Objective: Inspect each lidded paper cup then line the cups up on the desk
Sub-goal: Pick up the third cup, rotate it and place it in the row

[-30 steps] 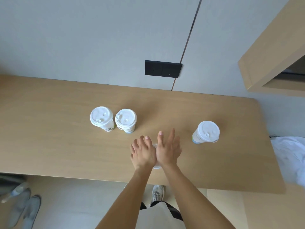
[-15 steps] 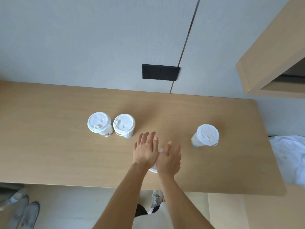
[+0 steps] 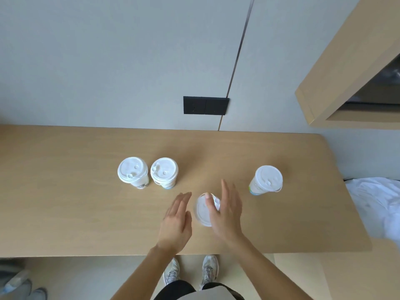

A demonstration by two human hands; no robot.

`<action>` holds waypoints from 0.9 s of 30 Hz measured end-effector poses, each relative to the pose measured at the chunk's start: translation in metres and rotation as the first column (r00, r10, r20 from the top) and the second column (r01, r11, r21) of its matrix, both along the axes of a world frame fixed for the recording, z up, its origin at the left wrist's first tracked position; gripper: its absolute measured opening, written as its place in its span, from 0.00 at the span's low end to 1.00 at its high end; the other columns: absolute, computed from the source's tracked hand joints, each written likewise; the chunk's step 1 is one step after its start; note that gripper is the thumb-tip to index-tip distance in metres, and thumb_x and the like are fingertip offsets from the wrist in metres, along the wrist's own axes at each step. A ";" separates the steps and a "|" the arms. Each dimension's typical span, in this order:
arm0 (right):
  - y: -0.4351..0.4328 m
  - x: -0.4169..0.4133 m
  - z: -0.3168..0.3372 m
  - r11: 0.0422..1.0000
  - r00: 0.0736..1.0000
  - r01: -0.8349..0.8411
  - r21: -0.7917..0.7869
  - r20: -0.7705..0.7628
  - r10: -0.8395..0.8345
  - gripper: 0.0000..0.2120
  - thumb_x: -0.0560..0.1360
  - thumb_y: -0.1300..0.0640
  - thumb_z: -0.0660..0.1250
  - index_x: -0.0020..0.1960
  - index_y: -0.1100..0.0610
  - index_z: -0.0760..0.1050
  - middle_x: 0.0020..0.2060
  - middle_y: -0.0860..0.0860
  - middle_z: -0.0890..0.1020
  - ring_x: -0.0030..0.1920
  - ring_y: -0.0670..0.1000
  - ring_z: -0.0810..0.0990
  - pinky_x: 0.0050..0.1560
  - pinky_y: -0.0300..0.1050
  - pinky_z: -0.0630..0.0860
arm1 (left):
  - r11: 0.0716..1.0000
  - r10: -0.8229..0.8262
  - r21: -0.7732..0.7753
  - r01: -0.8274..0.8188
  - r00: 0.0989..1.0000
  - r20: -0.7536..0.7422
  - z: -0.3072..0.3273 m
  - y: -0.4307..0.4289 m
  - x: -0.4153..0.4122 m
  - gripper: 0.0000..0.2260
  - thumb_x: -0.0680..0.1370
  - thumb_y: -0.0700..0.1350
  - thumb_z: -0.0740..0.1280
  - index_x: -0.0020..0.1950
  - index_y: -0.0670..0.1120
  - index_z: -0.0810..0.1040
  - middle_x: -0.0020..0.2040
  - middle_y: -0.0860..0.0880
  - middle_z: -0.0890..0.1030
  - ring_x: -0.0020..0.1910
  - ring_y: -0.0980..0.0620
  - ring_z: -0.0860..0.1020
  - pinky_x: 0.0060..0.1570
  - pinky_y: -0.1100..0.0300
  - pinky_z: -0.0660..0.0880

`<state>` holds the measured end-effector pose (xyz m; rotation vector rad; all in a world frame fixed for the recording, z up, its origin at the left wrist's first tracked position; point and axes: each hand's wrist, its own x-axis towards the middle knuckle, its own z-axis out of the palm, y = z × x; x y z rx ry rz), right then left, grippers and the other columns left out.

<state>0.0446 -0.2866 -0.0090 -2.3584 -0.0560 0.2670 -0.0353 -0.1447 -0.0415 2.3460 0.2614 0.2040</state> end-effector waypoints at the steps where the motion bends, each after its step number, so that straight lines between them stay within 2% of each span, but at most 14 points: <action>1: -0.001 0.000 -0.001 0.987 0.984 -0.144 -0.071 0.094 0.150 0.47 0.74 0.20 0.47 0.83 0.49 0.59 0.83 0.55 0.58 0.83 0.57 0.53 0.81 0.60 0.52 | 0.999 -0.001 0.043 0.004 0.997 -0.073 -0.014 -0.001 -0.012 0.29 0.78 0.47 0.56 0.80 0.43 0.62 0.79 0.45 0.68 0.80 0.42 0.63 0.74 0.44 0.68; 3: 0.001 0.000 -0.005 0.920 0.918 -0.315 -0.233 0.170 0.358 0.46 0.72 0.19 0.46 0.81 0.45 0.62 0.83 0.55 0.58 0.83 0.59 0.54 0.80 0.65 0.50 | 0.994 -0.023 0.100 0.054 0.957 -0.288 -0.030 -0.008 -0.022 0.39 0.76 0.55 0.58 0.84 0.45 0.48 0.84 0.44 0.51 0.83 0.39 0.46 0.79 0.40 0.57; 5: 0.006 -0.001 -0.008 0.843 0.854 -0.392 -0.369 0.196 0.482 0.43 0.73 0.20 0.51 0.79 0.44 0.66 0.82 0.56 0.61 0.81 0.62 0.59 0.78 0.70 0.50 | 0.982 -0.021 0.156 0.107 0.883 -0.470 -0.033 -0.021 -0.017 0.46 0.77 0.63 0.60 0.82 0.50 0.32 0.82 0.46 0.33 0.81 0.40 0.32 0.80 0.42 0.43; 6: 0.008 -0.001 -0.010 0.808 0.824 -0.409 -0.425 0.209 0.527 0.41 0.74 0.21 0.54 0.78 0.44 0.68 0.81 0.57 0.63 0.80 0.64 0.62 0.77 0.71 0.50 | 0.971 -0.012 0.198 0.131 0.861 -0.508 -0.031 -0.026 -0.013 0.47 0.78 0.65 0.60 0.80 0.52 0.28 0.80 0.47 0.28 0.79 0.41 0.28 0.80 0.42 0.40; 8: 0.011 0.000 -0.015 0.778 0.796 -0.393 -0.491 0.242 0.555 0.38 0.74 0.24 0.59 0.75 0.44 0.73 0.79 0.58 0.68 0.78 0.65 0.67 0.76 0.74 0.53 | 0.955 0.009 0.252 0.154 0.836 -0.548 -0.025 -0.033 -0.004 0.48 0.79 0.66 0.60 0.78 0.52 0.24 0.77 0.47 0.23 0.78 0.42 0.25 0.80 0.42 0.39; 11: 0.012 0.003 -0.019 0.793 0.817 -0.341 -0.505 0.259 0.516 0.36 0.72 0.24 0.62 0.72 0.44 0.76 0.76 0.57 0.72 0.75 0.65 0.70 0.74 0.74 0.59 | 0.962 0.031 0.240 0.133 0.816 -0.577 -0.023 -0.036 0.001 0.50 0.79 0.65 0.60 0.70 0.55 0.14 0.75 0.48 0.22 0.77 0.43 0.25 0.79 0.42 0.36; 17: 0.020 -0.001 -0.023 0.801 0.831 -0.301 -0.517 0.270 0.487 0.37 0.71 0.25 0.63 0.71 0.47 0.77 0.74 0.57 0.74 0.70 0.65 0.73 0.72 0.69 0.66 | 0.963 0.045 0.234 0.137 0.770 -0.636 -0.026 -0.038 0.002 0.48 0.80 0.57 0.61 0.72 0.54 0.18 0.78 0.46 0.24 0.79 0.41 0.27 0.80 0.40 0.40; 21: 0.019 -0.001 -0.025 0.784 0.828 -0.301 -0.543 0.259 0.497 0.36 0.73 0.27 0.62 0.71 0.48 0.77 0.74 0.57 0.74 0.68 0.64 0.74 0.68 0.66 0.71 | 0.965 0.023 0.211 0.154 0.754 -0.656 -0.029 -0.038 0.004 0.43 0.80 0.55 0.60 0.81 0.54 0.29 0.80 0.45 0.26 0.79 0.41 0.27 0.80 0.40 0.40; 27: 0.019 -0.001 -0.015 0.804 0.846 -0.302 -0.513 0.244 0.474 0.29 0.74 0.33 0.62 0.69 0.47 0.77 0.70 0.54 0.76 0.61 0.59 0.77 0.54 0.55 0.81 | 0.950 0.001 0.237 0.204 0.757 -0.653 -0.014 -0.030 0.004 0.41 0.82 0.58 0.59 0.81 0.52 0.30 0.81 0.45 0.28 0.81 0.41 0.31 0.81 0.40 0.44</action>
